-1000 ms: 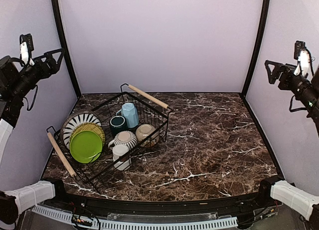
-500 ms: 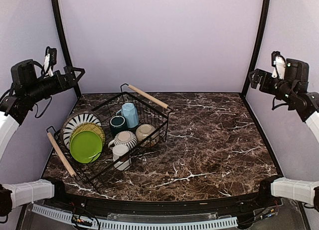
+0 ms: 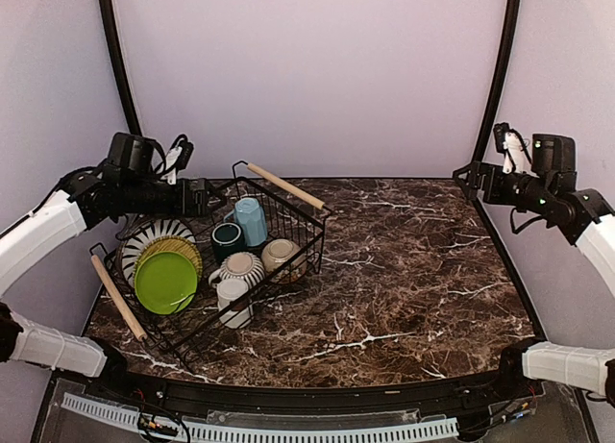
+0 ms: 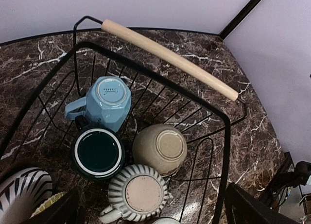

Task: Unload the mixed dishes from the dish rack
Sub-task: Grab the bowl from the dish rack.

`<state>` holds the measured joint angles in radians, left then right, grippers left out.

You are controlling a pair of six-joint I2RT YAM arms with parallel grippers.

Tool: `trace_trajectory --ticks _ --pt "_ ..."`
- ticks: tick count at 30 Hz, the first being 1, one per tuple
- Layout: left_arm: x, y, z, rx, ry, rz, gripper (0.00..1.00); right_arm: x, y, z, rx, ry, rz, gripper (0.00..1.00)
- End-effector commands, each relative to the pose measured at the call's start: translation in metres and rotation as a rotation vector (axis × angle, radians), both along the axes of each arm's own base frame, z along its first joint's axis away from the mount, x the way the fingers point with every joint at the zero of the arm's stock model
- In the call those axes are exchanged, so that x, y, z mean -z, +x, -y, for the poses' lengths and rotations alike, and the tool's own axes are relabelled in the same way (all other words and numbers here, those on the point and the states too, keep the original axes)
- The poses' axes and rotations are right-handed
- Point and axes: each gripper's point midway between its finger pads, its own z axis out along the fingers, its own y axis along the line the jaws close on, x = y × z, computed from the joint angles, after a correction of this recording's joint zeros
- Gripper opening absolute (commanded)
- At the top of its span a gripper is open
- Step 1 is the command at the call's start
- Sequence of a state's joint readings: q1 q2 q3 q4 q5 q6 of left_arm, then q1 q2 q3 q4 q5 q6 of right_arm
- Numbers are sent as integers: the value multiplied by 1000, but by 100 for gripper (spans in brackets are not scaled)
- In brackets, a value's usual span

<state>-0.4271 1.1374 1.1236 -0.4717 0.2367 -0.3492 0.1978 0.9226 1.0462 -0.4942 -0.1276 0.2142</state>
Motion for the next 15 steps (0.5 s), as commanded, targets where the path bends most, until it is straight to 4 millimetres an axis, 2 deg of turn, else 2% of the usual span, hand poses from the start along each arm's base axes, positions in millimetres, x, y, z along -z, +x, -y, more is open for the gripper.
trace_trajectory --ticks 1,2,3,4,7,11,13,15 --pt "45 15 11 -4 157 -99 99 3 0 -10 -47 21 -4 99" --pt "45 21 14 -4 171 -97 99 7 2 -9 -34 22 -23 99" --pt "60 28 16 -8 213 -128 99 15 5 -8 -23 19 -56 99" --pt "59 35 18 -11 225 -126 99 23 8 -8 -18 13 -93 99" --pt "73 58 25 -16 298 -150 99 48 15 -5 14 -15 -203 99" --pt "87 86 27 -37 396 -172 99 81 23 15 161 -44 -328 99" --pt "94 96 30 -40 419 -185 99 87 25 24 236 -42 -358 99" --pt "100 104 32 -51 431 -195 99 86 27 27 259 -44 -356 99"
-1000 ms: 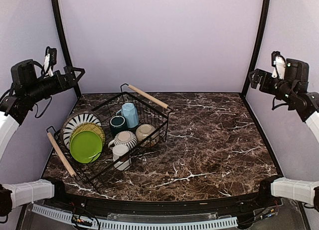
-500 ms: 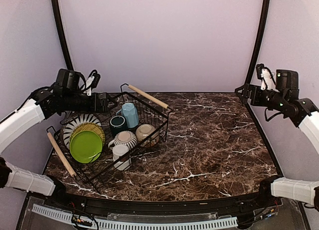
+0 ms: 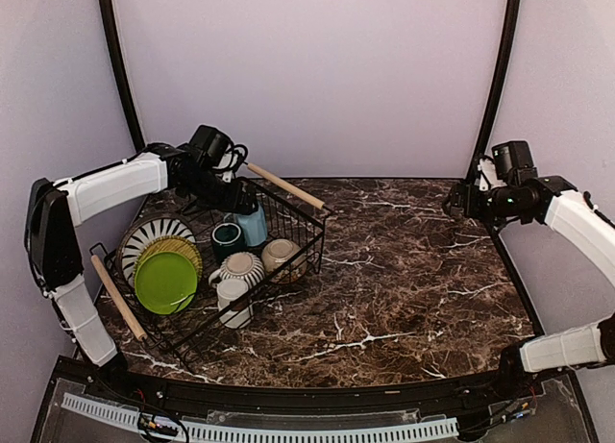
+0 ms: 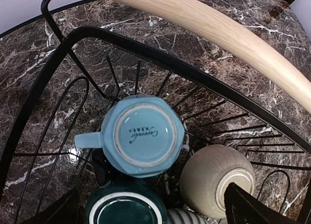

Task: Unload the mixed dishes from the dish rack
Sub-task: Grab the bowl from the dish rack.

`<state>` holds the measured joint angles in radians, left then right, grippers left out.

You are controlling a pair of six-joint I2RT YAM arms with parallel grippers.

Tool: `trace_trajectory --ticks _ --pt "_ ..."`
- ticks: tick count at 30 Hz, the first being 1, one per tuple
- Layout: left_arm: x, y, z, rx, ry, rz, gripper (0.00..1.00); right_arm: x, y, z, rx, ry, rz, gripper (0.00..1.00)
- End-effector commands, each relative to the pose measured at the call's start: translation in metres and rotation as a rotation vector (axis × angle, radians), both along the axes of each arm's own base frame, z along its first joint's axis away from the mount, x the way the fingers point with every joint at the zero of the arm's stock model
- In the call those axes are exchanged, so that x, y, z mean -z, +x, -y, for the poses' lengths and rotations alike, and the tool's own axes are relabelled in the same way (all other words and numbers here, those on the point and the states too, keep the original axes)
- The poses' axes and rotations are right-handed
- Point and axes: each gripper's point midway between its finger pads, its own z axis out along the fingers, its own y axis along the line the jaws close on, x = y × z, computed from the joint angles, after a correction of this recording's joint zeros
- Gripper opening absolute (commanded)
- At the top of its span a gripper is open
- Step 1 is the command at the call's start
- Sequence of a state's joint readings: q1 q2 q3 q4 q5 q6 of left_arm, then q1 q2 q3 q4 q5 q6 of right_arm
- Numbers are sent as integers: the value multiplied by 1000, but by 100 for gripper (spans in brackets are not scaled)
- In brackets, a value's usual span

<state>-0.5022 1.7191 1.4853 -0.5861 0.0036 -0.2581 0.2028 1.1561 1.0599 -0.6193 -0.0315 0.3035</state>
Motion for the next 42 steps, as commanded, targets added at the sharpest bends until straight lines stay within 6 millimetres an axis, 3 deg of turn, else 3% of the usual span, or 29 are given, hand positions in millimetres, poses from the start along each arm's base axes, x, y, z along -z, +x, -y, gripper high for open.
trace_trajectory --ticks 1,11,27,34,42 --pt "10 12 -6 -21 95 -16 99 -9 3 19 143 -22 3 99" --pt "26 40 10 -53 95 -21 99 -29 -6 0 -58 -39 145 99" --pt "52 50 11 -111 231 -23 91 -22 -9 -1 -62 -32 141 99" --pt "59 50 9 -100 272 -24 97 -16 -10 -1 -62 -35 128 99" --pt "56 51 6 -77 309 -12 76 -16 -10 0 -59 -35 130 99"
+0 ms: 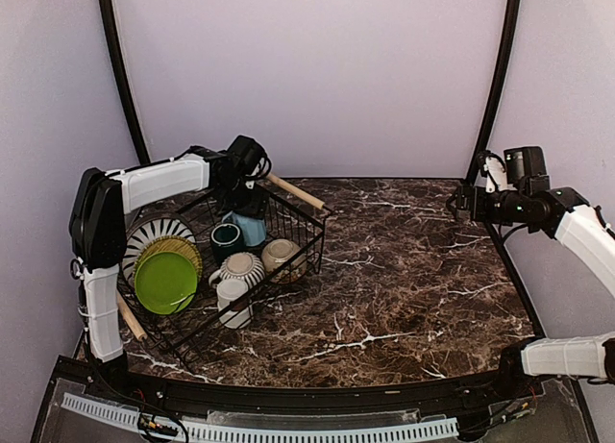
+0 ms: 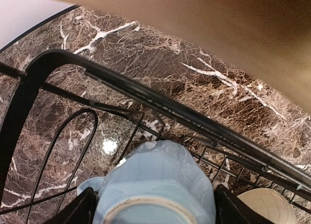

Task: Unload the mixed dishes from the dish rack
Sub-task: Grab the bowl from the dish rack.

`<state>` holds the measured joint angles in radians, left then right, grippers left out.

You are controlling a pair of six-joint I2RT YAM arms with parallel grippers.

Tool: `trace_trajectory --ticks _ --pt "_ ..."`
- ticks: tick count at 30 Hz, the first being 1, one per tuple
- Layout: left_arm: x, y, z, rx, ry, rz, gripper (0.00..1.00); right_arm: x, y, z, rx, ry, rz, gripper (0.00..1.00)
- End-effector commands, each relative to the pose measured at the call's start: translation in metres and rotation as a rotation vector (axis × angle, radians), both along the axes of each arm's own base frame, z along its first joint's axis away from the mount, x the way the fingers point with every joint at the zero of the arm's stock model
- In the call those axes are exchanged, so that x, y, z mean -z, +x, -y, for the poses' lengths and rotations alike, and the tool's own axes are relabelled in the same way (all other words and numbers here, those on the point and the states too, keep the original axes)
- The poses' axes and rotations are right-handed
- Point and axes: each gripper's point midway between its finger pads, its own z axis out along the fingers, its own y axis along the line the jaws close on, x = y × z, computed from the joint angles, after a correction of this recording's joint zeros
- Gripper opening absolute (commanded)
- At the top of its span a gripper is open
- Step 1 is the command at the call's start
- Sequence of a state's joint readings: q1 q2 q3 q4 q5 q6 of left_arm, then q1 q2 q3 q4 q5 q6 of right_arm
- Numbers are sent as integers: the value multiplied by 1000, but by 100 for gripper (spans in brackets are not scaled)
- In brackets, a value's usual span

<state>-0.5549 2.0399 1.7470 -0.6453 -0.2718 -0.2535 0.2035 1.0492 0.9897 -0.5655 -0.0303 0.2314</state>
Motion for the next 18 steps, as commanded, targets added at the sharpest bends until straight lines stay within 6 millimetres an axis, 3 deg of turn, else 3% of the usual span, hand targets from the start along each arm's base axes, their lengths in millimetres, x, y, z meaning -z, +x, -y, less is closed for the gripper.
trace_trajectory --ticks 1,10,18 --pt "4 -7 -3 18 49 -35 75 -3 2 -3 -14 1 25 99" --pt "-2 -11 -6 24 55 -39 52 -2 6 -6 -22 7 17 99" --pt "-35 -12 -7 39 31 21 36 0 8 -10 -40 23 10 99"
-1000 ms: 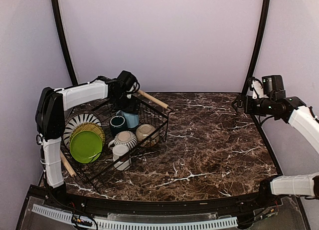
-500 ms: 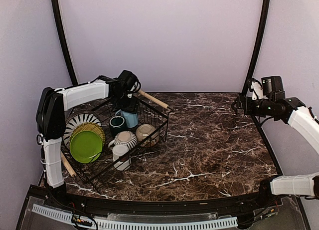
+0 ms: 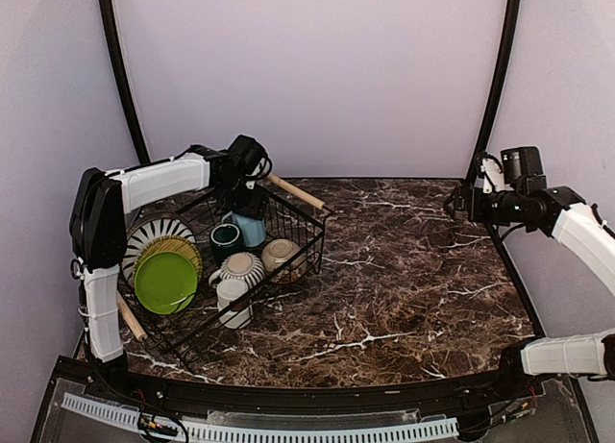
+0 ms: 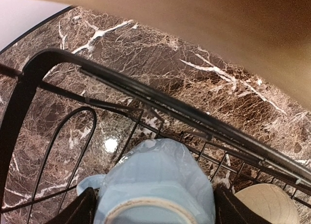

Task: Unload the mixed dishes from the dish rack
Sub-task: Grab the bowl from the dish rack.

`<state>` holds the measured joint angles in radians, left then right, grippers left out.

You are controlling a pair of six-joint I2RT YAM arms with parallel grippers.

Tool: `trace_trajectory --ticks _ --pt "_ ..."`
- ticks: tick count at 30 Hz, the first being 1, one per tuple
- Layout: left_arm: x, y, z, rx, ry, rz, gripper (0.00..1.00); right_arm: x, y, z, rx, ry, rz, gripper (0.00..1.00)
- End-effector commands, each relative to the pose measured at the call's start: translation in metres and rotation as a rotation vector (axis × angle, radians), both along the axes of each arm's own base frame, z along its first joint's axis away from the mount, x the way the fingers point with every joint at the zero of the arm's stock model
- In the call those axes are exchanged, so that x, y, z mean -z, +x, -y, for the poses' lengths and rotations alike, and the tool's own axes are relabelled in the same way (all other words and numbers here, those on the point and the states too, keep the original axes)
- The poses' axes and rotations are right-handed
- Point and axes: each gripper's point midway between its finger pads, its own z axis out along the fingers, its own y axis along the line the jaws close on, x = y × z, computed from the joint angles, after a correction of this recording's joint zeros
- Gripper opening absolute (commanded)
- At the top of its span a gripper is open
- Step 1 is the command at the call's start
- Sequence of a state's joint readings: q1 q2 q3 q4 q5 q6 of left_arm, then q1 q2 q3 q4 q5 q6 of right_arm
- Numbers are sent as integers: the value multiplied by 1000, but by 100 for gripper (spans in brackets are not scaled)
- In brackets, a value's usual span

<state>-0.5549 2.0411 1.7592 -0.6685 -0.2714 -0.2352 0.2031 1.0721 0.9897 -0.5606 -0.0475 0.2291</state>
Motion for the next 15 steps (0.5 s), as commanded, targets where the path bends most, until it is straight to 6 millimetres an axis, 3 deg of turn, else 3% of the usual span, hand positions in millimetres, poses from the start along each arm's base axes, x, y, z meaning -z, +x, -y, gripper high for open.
trace_trajectory --ticks 1,15 --pt "-37 -11 -6 24 12 37 34 -6 6 -8 -27 22 27 99" --pt "-92 -17 -7 40 -60 139 24 -4 8 -22 -75 89 13 99"
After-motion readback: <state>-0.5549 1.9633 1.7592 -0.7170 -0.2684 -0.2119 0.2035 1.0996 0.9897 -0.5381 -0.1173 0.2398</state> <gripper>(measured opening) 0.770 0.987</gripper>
